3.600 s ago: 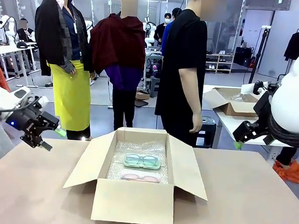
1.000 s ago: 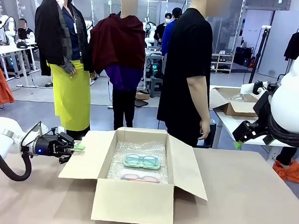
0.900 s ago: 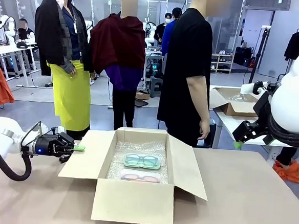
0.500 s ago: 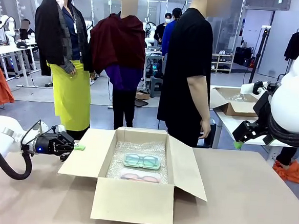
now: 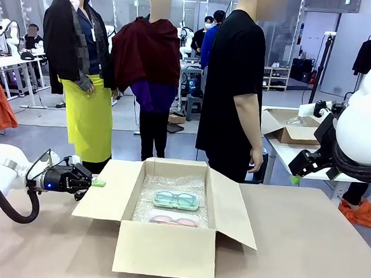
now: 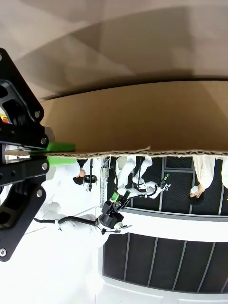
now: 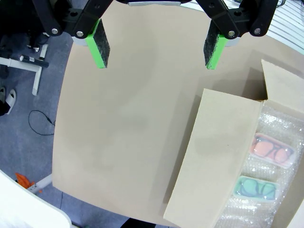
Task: Pack the glasses set securely to prepare it for shipping.
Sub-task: Position the Package Box on the left side of the table.
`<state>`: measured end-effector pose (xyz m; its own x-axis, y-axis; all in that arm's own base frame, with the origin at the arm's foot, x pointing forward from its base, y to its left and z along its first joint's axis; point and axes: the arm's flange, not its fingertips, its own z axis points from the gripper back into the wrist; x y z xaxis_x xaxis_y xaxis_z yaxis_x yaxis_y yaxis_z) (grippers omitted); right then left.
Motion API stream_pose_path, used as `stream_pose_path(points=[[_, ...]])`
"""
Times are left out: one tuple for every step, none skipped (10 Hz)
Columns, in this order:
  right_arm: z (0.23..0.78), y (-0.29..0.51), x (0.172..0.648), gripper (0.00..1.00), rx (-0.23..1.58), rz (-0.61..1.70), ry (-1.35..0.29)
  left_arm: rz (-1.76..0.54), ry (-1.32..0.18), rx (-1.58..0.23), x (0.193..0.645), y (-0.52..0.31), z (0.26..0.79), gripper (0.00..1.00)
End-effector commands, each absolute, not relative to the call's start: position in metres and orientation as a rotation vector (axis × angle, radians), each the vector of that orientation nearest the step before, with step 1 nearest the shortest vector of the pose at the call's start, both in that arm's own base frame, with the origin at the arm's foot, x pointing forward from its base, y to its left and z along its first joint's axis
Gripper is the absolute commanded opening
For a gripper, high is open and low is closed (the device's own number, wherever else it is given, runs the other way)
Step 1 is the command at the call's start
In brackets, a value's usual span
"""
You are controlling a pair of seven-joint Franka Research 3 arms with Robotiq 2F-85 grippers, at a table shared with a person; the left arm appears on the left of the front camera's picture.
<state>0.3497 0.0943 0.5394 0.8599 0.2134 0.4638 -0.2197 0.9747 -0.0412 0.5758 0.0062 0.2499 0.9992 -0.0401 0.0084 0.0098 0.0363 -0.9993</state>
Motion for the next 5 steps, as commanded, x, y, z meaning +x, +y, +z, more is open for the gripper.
stream_pose_path(points=[[0.541,0.094,0.352,1.0,0.009,0.23,-0.488,-0.069,0.023,-1.509,0.572,0.017,0.255,0.03],[0.541,0.094,0.352,1.0,0.009,0.23,-0.488,-0.091,-0.004,-1.488,0.569,0.028,0.257,0.03],[0.541,0.094,0.352,1.0,0.009,0.23,-0.488,-0.077,-0.012,-1.485,0.567,0.04,0.257,0.03],[0.541,0.094,0.352,1.0,0.009,0.23,-0.488,-0.069,-0.024,-1.488,0.566,0.056,0.257,0.03],[0.541,0.094,0.352,1.0,0.009,0.23,-0.488,-0.075,-0.033,-1.501,0.563,0.07,0.26,0.03]])
